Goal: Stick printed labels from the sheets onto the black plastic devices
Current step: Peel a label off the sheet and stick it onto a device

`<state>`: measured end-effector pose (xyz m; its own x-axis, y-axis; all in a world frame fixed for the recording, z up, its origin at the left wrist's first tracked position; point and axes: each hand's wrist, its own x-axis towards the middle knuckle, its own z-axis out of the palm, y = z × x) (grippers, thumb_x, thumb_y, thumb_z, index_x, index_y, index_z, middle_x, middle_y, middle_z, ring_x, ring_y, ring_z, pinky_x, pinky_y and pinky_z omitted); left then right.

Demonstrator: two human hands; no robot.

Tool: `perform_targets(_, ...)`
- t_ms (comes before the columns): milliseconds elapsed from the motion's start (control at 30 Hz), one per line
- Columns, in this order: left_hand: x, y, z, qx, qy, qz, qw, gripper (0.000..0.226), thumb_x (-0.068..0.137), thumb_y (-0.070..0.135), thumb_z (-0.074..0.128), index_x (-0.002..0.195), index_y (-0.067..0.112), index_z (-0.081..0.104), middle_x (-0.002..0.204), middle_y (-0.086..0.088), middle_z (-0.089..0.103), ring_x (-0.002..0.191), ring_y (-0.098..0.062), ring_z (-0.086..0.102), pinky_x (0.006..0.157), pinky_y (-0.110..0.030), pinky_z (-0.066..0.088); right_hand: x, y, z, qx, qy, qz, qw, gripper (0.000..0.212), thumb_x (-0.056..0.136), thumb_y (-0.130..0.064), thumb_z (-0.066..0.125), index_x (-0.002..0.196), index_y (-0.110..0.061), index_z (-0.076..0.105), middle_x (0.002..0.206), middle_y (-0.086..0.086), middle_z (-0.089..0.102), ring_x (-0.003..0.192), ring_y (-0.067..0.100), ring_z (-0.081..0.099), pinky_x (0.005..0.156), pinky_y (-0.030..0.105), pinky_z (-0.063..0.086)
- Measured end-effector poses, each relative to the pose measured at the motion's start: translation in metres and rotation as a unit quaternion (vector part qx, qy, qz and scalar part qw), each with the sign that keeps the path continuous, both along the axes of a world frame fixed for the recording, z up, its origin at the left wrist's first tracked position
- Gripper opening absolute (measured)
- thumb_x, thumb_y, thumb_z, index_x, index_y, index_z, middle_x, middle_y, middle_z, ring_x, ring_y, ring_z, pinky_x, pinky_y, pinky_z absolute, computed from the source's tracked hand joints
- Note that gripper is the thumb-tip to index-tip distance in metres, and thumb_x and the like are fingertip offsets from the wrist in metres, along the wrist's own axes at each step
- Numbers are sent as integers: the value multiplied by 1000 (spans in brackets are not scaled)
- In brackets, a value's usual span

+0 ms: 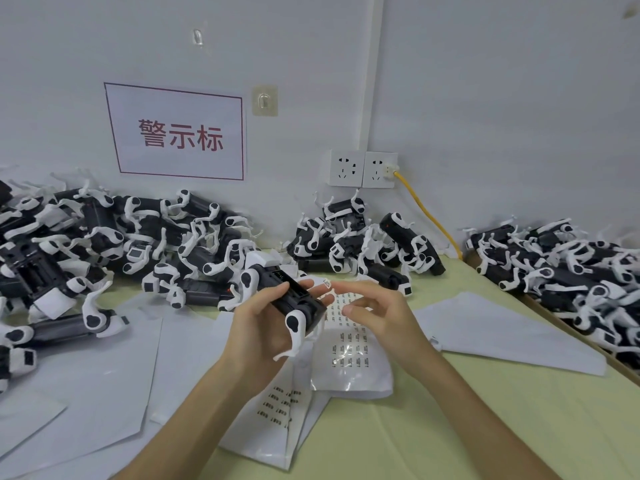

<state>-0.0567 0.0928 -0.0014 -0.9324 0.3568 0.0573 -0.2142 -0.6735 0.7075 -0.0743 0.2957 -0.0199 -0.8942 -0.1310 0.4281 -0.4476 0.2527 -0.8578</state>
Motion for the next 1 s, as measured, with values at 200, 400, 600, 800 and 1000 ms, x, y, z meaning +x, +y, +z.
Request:
perform_targets(200, -2, 4, -7, -68, 43, -2, 997, 44, 80, 24, 62, 116, -2, 62, 129, -24, 67, 122, -37, 65, 98, -42, 50, -1, 0, -4, 86, 88, -100, 987, 34, 93, -13, 70, 98, -47, 73, 103, -25, 71, 90, 5, 66, 80, 24, 53)
perform_targets(400, 0, 8, -13, -187, 111, -4, 976, 43, 79, 22, 68, 117, 2, 68, 128, -17, 70, 121, -31, 66, 88, -35, 59, -4, 4, -6, 89, 103, -148, 980, 16, 87, -26, 79, 80, -40, 74, 92, -21, 70, 78, 6, 66, 69, 16, 48)
perform_targets(600, 1, 7, -20, -274, 137, -6, 952, 44, 69, 41, 76, 108, 23, 77, 125, -7, 73, 121, -26, 67, 110, -56, 44, -3, 3, -4, 96, 117, -144, 978, 19, 83, -23, 83, 77, -39, 73, 89, -21, 70, 75, 8, 66, 68, 11, 44)
perform_targets(800, 2, 8, -20, -282, 161, 12, 946, 38, 68, 40, 77, 102, 25, 78, 119, -6, 75, 115, -21, 69, 102, -41, 49, -2, 3, -3, 84, 115, -143, 980, 19, 82, -24, 84, 74, -37, 73, 86, -18, 70, 74, 8, 66, 66, 12, 44)
perform_targets(1000, -2, 7, -25, -305, 170, 22, 937, 39, 70, 41, 77, 106, 27, 77, 117, -3, 75, 114, -21, 69, 104, -45, 50, -3, 3, -4, 93, 115, -149, 978, 23, 83, -26, 82, 71, -40, 68, 85, -19, 69, 74, 8, 63, 65, 12, 44)
